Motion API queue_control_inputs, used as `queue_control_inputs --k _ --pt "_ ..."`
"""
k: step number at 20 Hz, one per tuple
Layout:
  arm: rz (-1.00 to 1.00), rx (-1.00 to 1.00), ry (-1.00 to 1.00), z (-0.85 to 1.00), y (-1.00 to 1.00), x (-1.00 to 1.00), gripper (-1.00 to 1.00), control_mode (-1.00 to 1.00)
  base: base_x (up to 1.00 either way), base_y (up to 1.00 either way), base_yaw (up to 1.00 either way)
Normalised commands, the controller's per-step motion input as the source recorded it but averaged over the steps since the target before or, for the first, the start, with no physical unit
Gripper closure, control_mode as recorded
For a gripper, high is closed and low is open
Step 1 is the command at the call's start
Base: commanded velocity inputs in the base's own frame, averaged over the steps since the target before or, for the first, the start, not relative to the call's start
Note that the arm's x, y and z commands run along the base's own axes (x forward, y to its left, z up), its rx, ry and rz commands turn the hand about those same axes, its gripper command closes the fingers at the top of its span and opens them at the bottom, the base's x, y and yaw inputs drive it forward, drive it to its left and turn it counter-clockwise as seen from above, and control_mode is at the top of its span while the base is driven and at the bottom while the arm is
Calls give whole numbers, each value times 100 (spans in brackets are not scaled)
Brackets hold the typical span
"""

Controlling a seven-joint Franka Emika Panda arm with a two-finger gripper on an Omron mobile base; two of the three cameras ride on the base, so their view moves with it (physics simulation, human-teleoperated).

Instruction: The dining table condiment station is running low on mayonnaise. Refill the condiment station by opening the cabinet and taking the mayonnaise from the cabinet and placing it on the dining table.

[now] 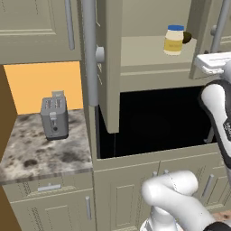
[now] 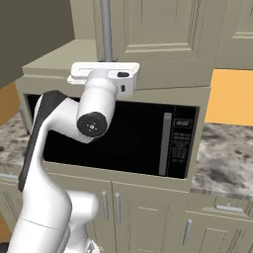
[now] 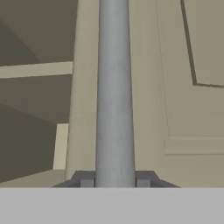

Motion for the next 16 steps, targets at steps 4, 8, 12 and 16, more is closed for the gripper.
queue_control_inputs --k 4,8,12,16 --pt "0 0 0 0 -36 -100 100 -100 0 0 0" --pt "0 0 -1 0 -41 -100 100 -100 0 0 0" --pt "0 0 -4 0 -43 -100 -100 -100 0 0 0" --pt "-4 -3 2 -22 -4 -44 -100 -100 0 0 0"
